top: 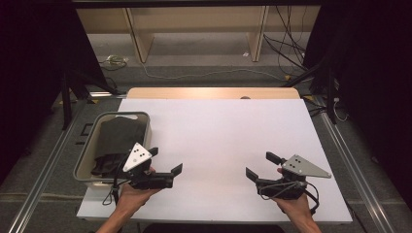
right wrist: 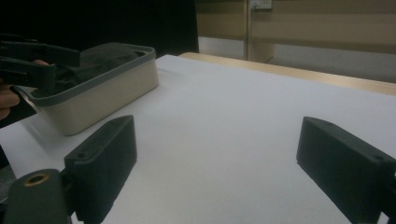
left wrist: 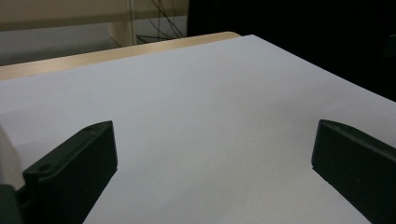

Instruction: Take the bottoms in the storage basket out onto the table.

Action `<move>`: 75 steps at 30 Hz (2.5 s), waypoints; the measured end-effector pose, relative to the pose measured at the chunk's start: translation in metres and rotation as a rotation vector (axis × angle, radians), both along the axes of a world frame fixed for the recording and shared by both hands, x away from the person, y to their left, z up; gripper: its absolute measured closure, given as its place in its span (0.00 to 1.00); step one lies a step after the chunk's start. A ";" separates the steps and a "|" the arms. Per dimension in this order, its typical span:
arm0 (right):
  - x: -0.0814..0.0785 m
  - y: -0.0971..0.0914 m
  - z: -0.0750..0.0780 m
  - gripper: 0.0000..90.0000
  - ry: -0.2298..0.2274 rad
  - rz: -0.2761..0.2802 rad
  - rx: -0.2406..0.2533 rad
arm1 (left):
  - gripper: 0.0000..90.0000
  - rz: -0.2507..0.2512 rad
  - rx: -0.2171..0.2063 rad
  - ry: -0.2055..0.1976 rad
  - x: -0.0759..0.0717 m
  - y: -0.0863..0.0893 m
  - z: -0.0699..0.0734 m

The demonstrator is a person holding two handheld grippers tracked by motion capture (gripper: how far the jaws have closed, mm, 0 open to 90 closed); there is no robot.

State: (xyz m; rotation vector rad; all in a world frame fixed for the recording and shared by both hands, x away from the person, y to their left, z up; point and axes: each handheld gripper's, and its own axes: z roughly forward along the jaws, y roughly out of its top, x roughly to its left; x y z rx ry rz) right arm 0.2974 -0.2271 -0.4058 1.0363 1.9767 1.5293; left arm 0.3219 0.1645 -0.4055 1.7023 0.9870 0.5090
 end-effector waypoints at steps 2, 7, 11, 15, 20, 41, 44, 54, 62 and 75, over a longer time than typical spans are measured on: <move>0.000 0.001 -0.001 0.14 0.001 -0.001 -0.011 | 0.00 0.027 -0.010 0.002 0.005 0.006 0.004; -0.001 0.002 0.000 0.14 -0.006 -0.001 -0.022 | 0.00 0.045 0.001 0.024 0.012 0.013 0.009; -0.001 0.001 0.000 0.14 -0.008 -0.001 -0.022 | 0.00 0.117 0.015 0.061 0.030 0.024 0.014; 0.000 0.000 0.001 0.14 -0.008 0.001 -0.017 | 0.00 0.170 0.028 0.108 0.043 0.031 0.020; 0.001 0.002 0.000 0.14 -0.002 0.009 -0.028 | 0.00 0.262 0.100 0.152 0.069 0.039 0.022; 0.002 0.004 -0.002 0.14 0.010 0.022 -0.033 | 0.00 0.460 0.234 0.429 0.115 0.102 0.029; 0.002 0.004 -0.001 0.14 0.013 0.023 -0.033 | 0.00 0.483 0.237 0.470 0.114 0.115 0.023; 0.003 0.005 -0.002 0.14 0.020 0.027 -0.039 | 0.00 0.461 0.329 0.596 0.119 0.107 0.004; 0.002 0.005 -0.003 0.15 0.024 0.028 -0.042 | 0.00 0.440 0.331 0.660 0.120 0.111 -0.009; 0.003 0.007 -0.004 0.16 0.028 0.030 -0.056 | 0.10 0.340 0.268 0.736 0.118 0.132 -0.036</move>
